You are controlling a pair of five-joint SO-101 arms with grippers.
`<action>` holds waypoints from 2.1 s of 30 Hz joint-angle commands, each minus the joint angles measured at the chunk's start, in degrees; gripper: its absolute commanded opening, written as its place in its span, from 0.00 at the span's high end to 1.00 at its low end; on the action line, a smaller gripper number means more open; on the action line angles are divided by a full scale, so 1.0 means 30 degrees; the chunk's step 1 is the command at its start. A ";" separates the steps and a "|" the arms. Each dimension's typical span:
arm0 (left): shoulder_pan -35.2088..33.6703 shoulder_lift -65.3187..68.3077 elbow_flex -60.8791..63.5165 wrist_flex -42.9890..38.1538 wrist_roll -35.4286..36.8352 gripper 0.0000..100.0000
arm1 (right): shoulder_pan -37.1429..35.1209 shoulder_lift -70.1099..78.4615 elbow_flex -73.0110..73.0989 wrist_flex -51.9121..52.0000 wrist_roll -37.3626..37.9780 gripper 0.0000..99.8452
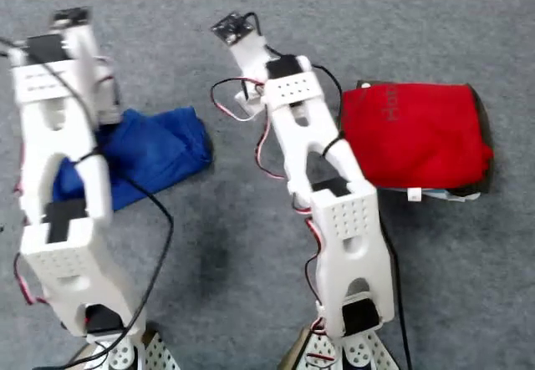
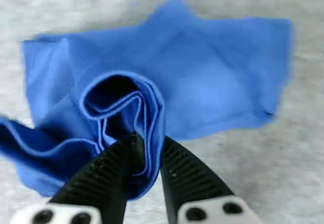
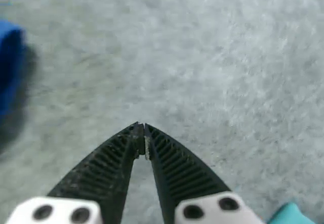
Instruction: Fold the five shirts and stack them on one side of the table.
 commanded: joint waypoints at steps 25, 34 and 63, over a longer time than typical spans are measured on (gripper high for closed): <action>0.5451 0.3092 -0.2491 -0.3311 0.5890 0.98 | 0.1919 -0.0161 0.0044 -0.1582 -0.1553 1.00; 0.5011 0.2916 -0.3722 -0.1670 0.5919 0.72 | 0.1890 -0.0190 0.0044 -0.1553 -0.1495 1.00; -1.3245 0.0366 0.7766 -0.9231 0.0850 0.98 | -0.9744 0.2681 -0.9714 0.1231 0.5245 1.00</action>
